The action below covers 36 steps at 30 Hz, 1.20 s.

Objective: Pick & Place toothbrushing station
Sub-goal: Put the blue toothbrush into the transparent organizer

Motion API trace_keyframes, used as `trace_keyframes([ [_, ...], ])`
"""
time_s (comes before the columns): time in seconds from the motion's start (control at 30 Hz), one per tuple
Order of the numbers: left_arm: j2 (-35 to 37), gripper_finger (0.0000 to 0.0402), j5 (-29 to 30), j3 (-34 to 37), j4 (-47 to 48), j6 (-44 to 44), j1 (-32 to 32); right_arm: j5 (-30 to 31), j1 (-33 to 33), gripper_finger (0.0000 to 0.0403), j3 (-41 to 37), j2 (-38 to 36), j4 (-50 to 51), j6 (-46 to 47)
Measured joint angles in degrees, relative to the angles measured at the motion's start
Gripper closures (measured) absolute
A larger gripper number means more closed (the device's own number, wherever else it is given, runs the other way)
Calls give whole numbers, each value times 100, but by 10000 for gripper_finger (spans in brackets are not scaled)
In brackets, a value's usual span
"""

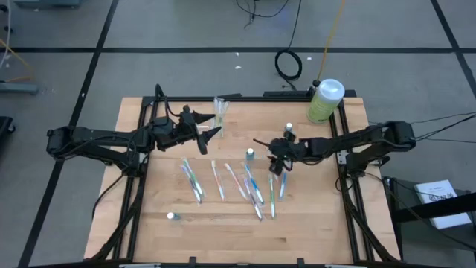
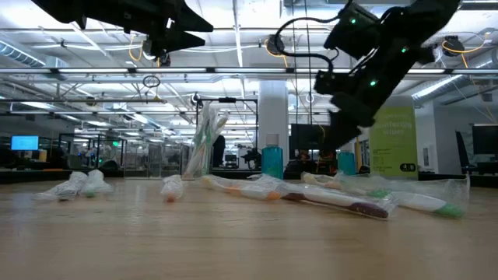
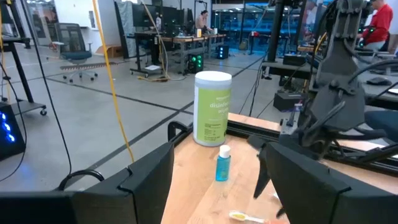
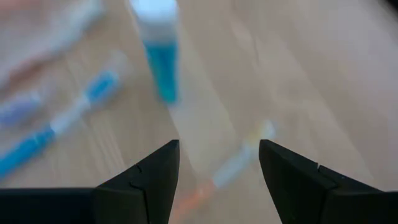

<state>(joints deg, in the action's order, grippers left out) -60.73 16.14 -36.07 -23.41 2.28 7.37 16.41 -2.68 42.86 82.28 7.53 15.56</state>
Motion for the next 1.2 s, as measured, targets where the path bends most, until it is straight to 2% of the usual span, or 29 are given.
trace_keyframes([
  [0.17,0,140,-14,0,81,-32,1,-14,58,190,251,-582,2059,1661],
  [0.33,0,140,38,0,143,-43,28,-19,66,190,206,-806,2966,2910],
  [0.5,0,140,39,0,144,-31,27,-292,66,190,-125,-712,2621,3420],
  [0.73,-1,140,37,0,149,-21,27,-360,94,190,-444,-710,2028,3787],
  [0.97,0,140,35,0,178,-15,27,-606,125,190,-600,-598,1489,3779],
  [1.2,0,140,33,0,183,-9,27,-601,131,190,-588,-119,1383,3665],
])
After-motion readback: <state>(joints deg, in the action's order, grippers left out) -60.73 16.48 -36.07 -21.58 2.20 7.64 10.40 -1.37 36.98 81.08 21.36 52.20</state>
